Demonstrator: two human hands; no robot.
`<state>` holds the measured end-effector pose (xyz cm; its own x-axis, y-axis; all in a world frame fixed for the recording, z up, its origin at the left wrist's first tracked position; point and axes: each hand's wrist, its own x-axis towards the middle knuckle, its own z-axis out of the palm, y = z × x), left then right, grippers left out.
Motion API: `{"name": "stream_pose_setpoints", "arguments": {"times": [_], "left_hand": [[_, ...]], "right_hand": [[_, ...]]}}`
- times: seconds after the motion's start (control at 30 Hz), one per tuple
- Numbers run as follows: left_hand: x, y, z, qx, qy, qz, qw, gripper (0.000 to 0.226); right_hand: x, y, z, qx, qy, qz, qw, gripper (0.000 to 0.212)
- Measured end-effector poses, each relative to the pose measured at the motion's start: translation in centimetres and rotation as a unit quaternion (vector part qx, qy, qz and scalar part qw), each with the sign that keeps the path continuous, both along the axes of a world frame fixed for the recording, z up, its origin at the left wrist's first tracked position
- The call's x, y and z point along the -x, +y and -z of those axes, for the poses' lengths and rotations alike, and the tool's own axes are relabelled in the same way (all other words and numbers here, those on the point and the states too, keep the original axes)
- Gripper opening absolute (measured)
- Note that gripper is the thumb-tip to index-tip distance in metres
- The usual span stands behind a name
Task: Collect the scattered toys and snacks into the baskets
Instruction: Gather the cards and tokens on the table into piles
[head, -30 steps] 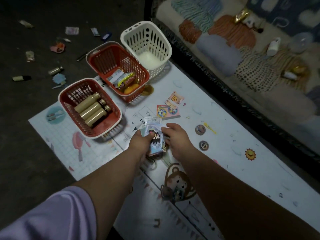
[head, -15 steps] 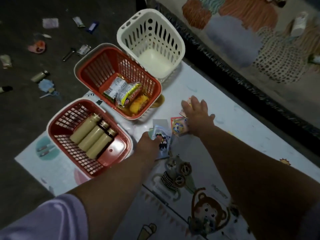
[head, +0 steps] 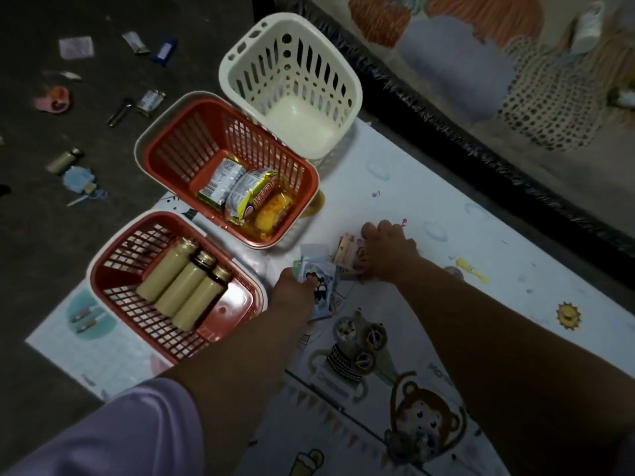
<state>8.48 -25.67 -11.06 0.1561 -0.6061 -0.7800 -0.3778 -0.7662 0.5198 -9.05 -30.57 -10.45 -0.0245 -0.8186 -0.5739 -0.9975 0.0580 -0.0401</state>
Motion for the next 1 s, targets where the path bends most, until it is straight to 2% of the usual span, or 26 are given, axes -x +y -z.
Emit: {"name": "stream_pose_setpoints", "arguments": {"times": [0.1,0.17,0.27,0.43,0.5,0.6,0.63,0.7,0.73,0.77,0.8,0.83,0.9,0.93,1.0], "left_hand": [[0.0,0.1,0.0,-0.004,0.001,-0.004,1.000,0.030],[-0.1,0.1,-0.2,-0.003,0.002,-0.015,1.000,0.030],[0.0,0.6,-0.7,-0.004,0.030,-0.062,0.998,0.026],[-0.1,2.1,-1.4,-0.003,0.068,-0.122,0.990,0.020],[-0.1,2.4,-1.9,0.000,0.072,-0.131,0.989,0.019],[0.0,2.9,-2.3,0.016,0.070,-0.132,0.989,0.024],[0.0,3.1,-2.2,0.024,0.067,-0.131,0.989,0.026],[0.0,3.6,-2.4,0.036,0.062,-0.132,0.989,0.024],[0.0,3.8,-2.7,0.042,0.068,-0.138,0.987,0.021],[0.0,4.1,-2.8,0.047,0.077,-0.145,0.985,0.018],[0.1,4.4,-3.1,0.050,0.091,-0.151,0.983,0.017],[0.1,4.8,-3.1,0.050,0.105,-0.154,0.981,0.016],[0.4,5.5,-3.7,0.045,0.130,-0.157,0.978,0.013],[0.5,5.9,-4.1,0.041,0.147,-0.161,0.975,0.010],[1.0,6.8,-5.0,0.035,0.181,-0.175,0.967,0.008]], "right_hand": [[-0.4,0.4,0.1,0.009,0.031,-0.022,0.999,0.065],[-0.8,0.3,0.3,0.024,0.008,-0.020,0.999,0.063],[-1.1,1.3,-0.1,0.017,-0.067,0.054,0.996,0.054],[0.1,5.7,-0.2,0.028,-0.100,0.203,0.974,0.061],[-0.2,6.7,0.0,0.047,-0.094,0.204,0.973,0.056],[-0.3,7.5,0.0,0.114,-0.104,0.239,0.959,0.034],[0.0,7.7,0.1,0.145,-0.126,0.277,0.942,0.028],[1.0,7.8,0.5,0.200,-0.190,0.382,0.882,0.036],[1.7,7.8,0.3,0.212,-0.253,0.443,0.833,0.042],[2.4,7.9,-0.1,0.212,-0.345,0.516,0.755,0.044],[2.9,8.1,-0.7,0.190,-0.428,0.563,0.680,0.038],[3.0,8.4,-1.3,0.156,-0.495,0.575,0.632,0.025],[1.9,9.4,-2.8,0.059,-0.549,0.528,0.645,0.007],[0.9,10.3,-3.4,0.012,-0.570,0.502,0.651,0.006],[-1.3,12.1,-3.5,-0.039,-0.606,0.482,0.631,0.015]]}}
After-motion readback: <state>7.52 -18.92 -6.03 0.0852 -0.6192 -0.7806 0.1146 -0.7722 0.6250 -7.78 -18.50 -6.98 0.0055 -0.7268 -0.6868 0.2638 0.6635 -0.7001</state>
